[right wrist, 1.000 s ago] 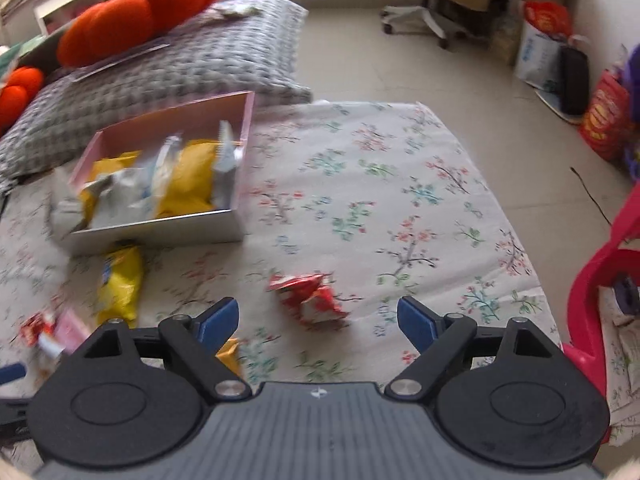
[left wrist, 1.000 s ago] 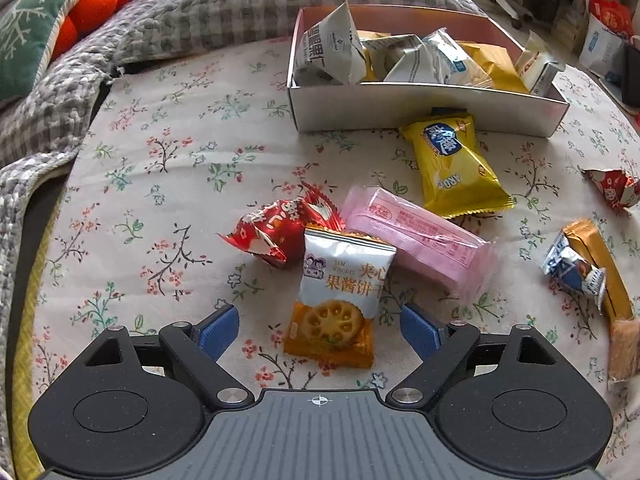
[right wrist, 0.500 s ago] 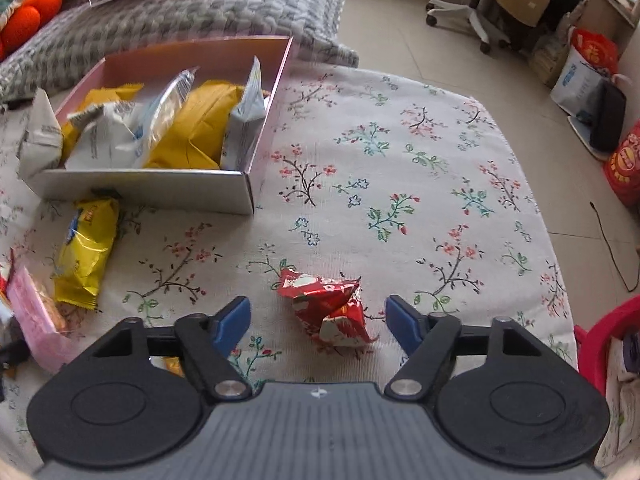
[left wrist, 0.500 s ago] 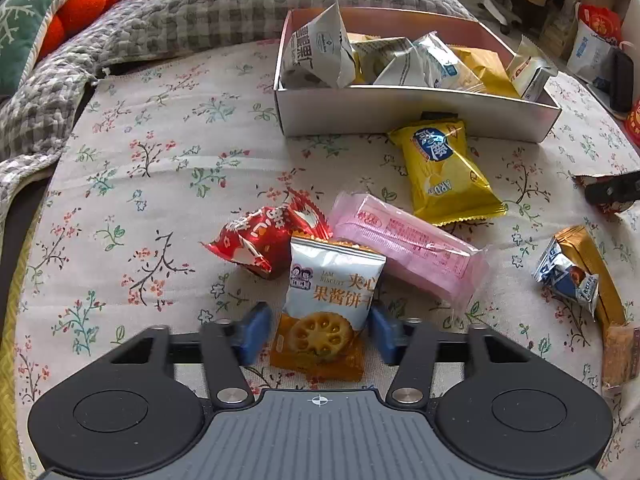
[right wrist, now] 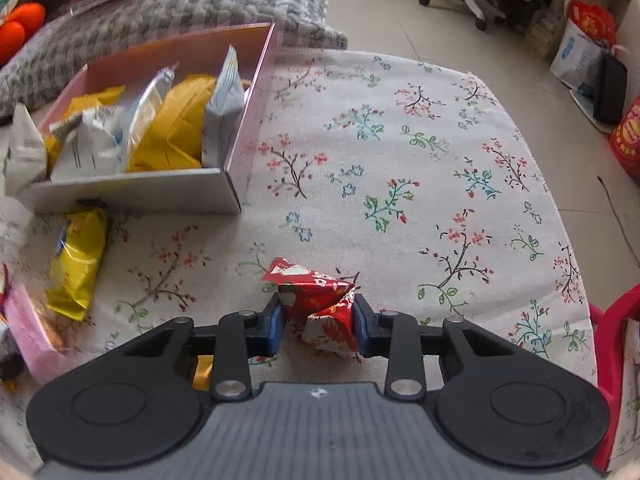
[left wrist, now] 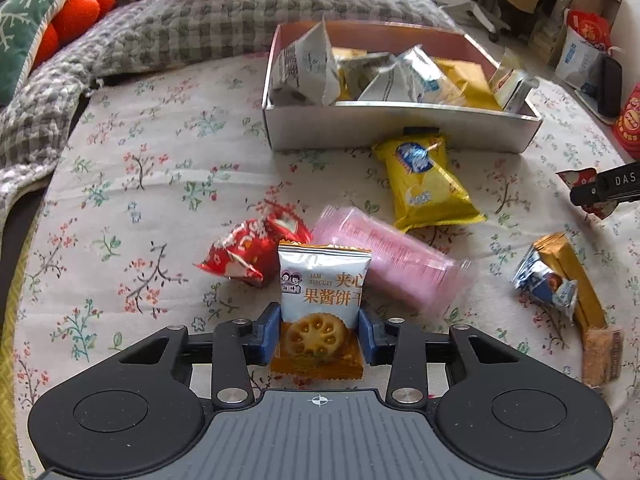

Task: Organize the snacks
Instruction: 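Grasp the orange biscuit pack with the left gripper while the right grasps the red candy, then carry both held snacks over the box and lower them inside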

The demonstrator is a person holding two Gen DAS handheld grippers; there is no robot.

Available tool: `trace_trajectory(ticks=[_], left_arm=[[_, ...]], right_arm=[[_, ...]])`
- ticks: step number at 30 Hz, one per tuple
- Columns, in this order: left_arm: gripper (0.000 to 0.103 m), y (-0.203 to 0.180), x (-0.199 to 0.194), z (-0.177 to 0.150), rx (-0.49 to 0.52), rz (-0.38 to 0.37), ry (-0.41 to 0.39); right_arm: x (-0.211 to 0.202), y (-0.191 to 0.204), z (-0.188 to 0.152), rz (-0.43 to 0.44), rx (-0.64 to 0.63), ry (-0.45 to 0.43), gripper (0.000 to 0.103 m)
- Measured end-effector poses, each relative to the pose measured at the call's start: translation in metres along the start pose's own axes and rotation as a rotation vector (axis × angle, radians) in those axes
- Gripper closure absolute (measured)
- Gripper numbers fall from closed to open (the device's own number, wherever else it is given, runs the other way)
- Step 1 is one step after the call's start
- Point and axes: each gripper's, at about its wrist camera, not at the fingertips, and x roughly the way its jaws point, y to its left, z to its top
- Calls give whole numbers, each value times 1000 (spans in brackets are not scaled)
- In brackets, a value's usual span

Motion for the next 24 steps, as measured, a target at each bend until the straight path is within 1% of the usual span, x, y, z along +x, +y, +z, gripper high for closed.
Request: trace_trajectory(ticks=[8,13,16,24], left_arm=[[66,2,-18,9,-15,-38,-70],[66,8,-25,15,-40,-37,-122],[66,8,-27,20,-38,-33,-147],[66,11,-28,33,-72,-53,-188]], right_arm=[[-16,1,2,40,32,-39,72],[-23,2,6,58,42,-67,72],[-27,3,8,73,49,-87,72],[-37,9,14,123,63,-116,72]])
